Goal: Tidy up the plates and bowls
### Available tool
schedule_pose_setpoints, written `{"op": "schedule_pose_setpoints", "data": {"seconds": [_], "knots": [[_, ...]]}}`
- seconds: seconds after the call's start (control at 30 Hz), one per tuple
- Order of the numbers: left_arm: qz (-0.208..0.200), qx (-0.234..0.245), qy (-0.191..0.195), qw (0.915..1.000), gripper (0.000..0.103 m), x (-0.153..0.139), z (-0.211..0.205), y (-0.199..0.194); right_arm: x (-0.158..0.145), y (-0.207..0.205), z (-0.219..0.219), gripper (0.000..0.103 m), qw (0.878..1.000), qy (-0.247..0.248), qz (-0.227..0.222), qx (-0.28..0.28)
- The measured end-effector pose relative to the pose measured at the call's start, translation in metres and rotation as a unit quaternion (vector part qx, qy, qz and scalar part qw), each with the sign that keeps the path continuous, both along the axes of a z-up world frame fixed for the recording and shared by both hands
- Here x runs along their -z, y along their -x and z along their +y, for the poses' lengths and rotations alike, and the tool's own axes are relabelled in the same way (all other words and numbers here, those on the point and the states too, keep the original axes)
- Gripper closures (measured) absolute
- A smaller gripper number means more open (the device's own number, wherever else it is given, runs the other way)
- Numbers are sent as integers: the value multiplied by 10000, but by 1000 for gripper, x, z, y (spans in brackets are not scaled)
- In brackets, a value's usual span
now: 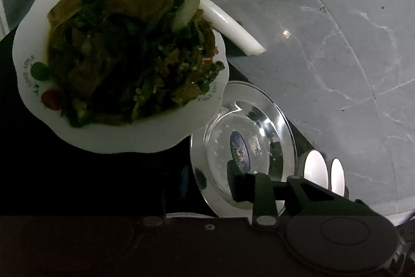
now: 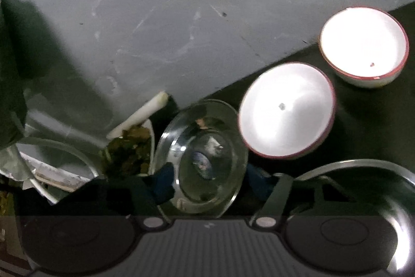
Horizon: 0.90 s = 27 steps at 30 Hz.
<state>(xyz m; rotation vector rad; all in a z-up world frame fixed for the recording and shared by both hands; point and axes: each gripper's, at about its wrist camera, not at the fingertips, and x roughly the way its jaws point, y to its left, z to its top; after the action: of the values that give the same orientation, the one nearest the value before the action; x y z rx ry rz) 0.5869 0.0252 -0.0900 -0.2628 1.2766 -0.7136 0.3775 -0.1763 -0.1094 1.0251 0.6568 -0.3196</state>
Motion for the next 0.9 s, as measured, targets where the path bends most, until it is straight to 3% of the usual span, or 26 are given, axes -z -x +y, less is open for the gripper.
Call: {"op": "schedule_pose_setpoints", "data": {"seconds": [0.3,0.4,0.7,0.9], "knots": [[14,-29,-4,10000,82,3,-1,0,5,-13,2,71,9985,315,445,27],[-26,2,-92,10000,86,3,0,1,6,-19,4,86,9965,477,682,11],[72,-40,7,10000,85,2,13,3,-1,-7,12,92,9977,550,402,-24],[-165,109,41,9998,85,-5,13,11,-11,-2,20,92,9958,861,291,-97]]}}
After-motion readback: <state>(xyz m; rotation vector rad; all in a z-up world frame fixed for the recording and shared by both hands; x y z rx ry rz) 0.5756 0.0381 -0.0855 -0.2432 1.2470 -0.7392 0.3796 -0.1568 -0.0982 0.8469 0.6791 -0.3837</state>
